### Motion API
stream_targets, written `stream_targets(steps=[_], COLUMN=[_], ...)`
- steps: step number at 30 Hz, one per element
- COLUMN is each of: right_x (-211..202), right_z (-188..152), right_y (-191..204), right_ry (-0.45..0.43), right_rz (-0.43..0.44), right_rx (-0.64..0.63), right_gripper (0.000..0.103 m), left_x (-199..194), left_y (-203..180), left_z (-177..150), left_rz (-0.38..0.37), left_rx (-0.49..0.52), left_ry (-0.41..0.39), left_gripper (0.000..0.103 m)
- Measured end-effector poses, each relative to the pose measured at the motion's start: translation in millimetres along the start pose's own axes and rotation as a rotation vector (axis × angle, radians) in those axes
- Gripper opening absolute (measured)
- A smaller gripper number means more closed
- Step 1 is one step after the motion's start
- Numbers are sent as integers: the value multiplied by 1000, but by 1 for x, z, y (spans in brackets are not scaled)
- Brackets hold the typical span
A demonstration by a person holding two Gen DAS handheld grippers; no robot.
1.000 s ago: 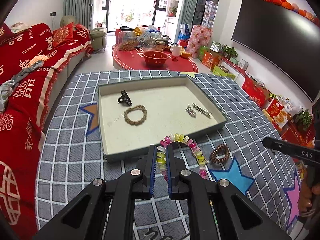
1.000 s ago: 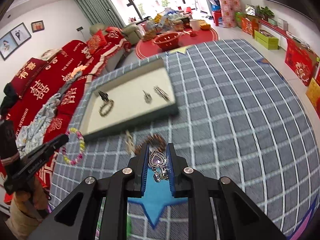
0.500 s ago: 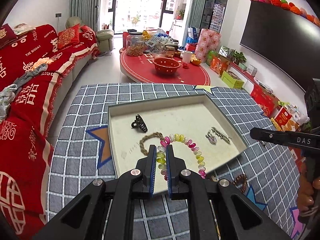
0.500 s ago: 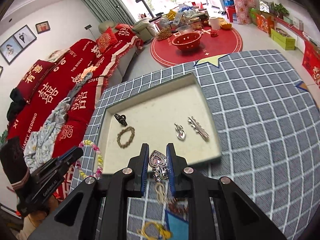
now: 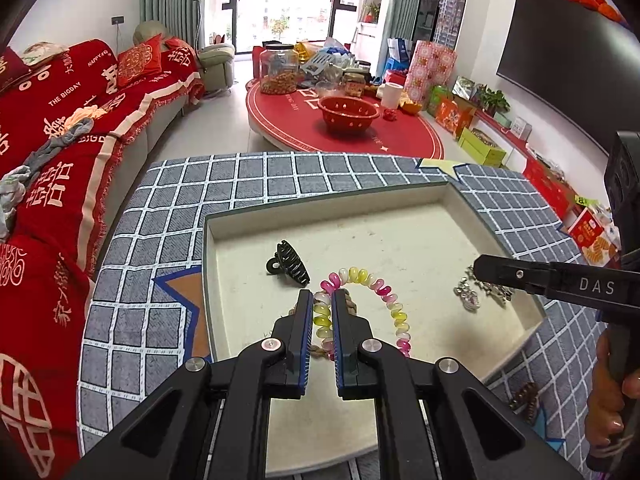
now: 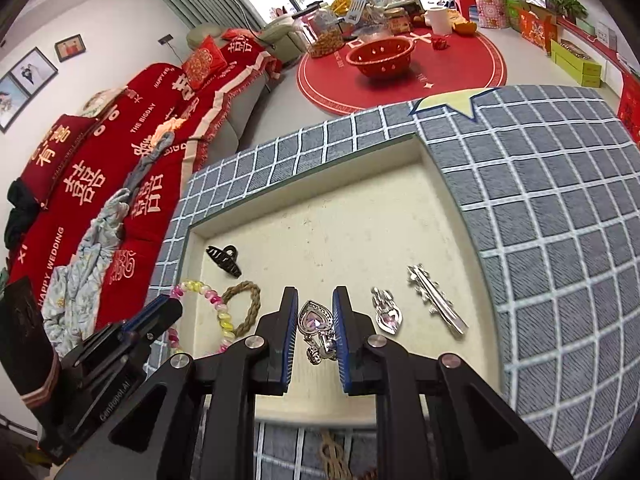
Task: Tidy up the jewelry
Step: 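Carry the beaded bracelet and heart pendant into the tray, then open both tools to release the bracelet and pendant in the tray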
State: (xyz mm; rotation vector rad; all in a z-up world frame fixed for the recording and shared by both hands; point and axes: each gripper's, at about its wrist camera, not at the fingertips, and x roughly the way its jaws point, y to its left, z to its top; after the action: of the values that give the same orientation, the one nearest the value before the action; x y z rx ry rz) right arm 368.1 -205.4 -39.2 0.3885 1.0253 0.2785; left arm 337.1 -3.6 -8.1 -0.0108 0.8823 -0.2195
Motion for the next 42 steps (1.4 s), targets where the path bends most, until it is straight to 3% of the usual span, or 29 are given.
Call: stream_targets(steps=[13,25,26,29,35,42], right_x=[52,57,57,52,32,7], right_z=[7,5,5,6,6,-1], right_y=[3,-4,-5,-6,-4,-5], right_ry=[38,44,47,39,-4,-50], right_rz=[-80,-76,-63,-39,9,7], right_rx=[-60,-53,-43,-23,8,27], right_gripper=[19,21,27,59,61,62], left_x=[38,45,45,42,31,29], left_y=[-7,-13,-13,-12,-19,-21], left_z=[-11,-16,-16,-15,-13,-9], left_rz=[79,129,131,134,149,144], left_rx=[57,89,88,76,91,88], left_ry=[65,78,77,69,34,31], left_gripper=[23,23,23,23,23,23])
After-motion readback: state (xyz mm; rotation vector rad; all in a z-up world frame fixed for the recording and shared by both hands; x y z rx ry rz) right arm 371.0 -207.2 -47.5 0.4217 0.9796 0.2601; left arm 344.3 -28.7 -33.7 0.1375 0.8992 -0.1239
